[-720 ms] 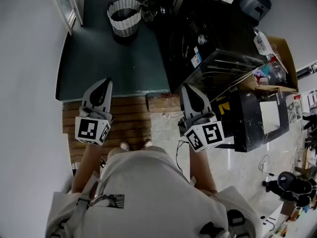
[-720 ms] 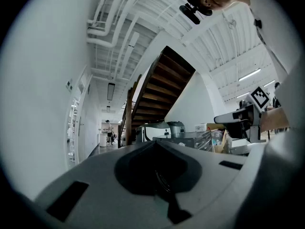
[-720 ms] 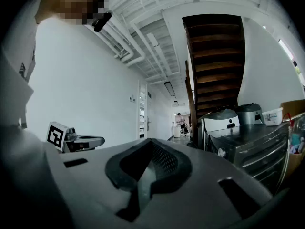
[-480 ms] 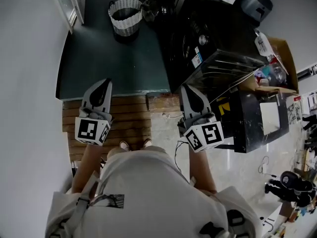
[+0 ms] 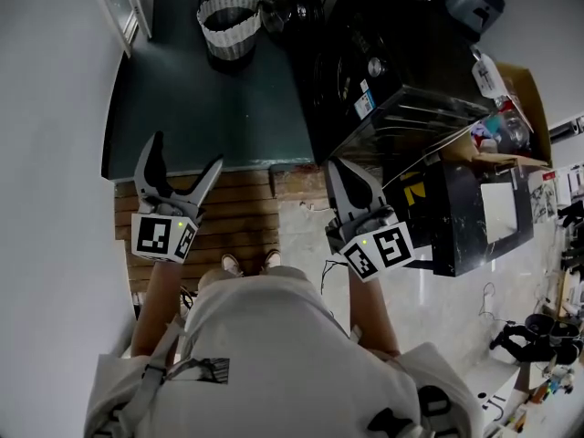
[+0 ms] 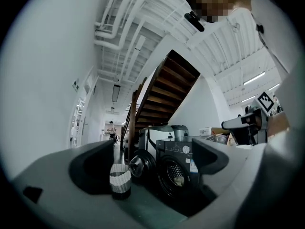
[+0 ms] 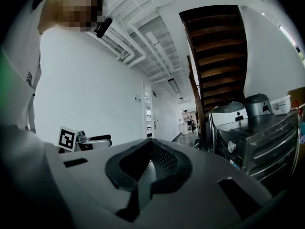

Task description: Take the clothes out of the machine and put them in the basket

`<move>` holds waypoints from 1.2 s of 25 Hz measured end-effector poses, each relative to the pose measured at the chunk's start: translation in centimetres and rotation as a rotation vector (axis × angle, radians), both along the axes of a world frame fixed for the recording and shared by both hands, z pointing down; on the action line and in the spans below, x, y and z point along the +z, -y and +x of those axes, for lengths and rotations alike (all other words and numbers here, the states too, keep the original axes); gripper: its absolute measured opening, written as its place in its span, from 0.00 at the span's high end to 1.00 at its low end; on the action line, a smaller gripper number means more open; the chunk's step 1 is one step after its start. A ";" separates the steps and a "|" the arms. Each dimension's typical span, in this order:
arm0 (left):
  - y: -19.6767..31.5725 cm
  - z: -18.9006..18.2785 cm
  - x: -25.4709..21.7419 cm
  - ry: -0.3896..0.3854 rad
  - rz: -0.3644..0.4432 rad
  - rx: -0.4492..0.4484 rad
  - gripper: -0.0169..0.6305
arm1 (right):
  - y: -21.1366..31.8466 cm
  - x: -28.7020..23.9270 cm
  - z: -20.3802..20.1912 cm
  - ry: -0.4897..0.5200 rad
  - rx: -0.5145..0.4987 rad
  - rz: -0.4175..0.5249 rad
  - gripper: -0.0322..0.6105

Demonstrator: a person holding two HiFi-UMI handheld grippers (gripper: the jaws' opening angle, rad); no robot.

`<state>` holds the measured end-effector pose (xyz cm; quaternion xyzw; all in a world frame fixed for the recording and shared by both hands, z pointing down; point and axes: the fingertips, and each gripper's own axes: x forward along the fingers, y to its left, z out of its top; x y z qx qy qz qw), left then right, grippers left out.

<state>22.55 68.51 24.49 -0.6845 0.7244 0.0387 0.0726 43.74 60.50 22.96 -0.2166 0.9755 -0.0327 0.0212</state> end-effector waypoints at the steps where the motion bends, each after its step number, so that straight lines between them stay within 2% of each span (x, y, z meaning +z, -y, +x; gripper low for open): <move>1: 0.1 -0.3 0.2 -0.007 -0.002 0.002 0.17 | 0.0 0.2 -0.1 -0.005 -0.003 0.000 0.93; 4: 0.3 -1.4 1.0 -0.029 -0.015 0.017 0.11 | 0.1 0.5 -0.7 -0.014 0.000 -0.008 0.93; 11: 0.1 -5.1 2.1 -0.036 -0.051 0.052 0.09 | 0.6 0.9 -3.9 -0.041 0.048 -0.022 0.93; 17: 5.1 -6.2 4.6 -0.048 -0.116 0.135 0.09 | 3.9 3.3 -5.0 -0.069 0.113 -0.078 0.93; 21: 11.1 -7.6 6.5 -0.041 -0.150 0.189 0.09 | 9.2 5.6 -6.7 -0.069 0.154 -0.116 0.93; 25: 20.2 -10.4 7.0 -0.016 -0.179 0.242 0.09 | 17.6 6.7 -10.0 -0.053 0.183 -0.127 0.93; 30: 34.3 -11.5 2.8 -0.002 -0.218 0.326 0.09 | 28.9 3.2 -13.7 -0.024 0.190 -0.191 0.93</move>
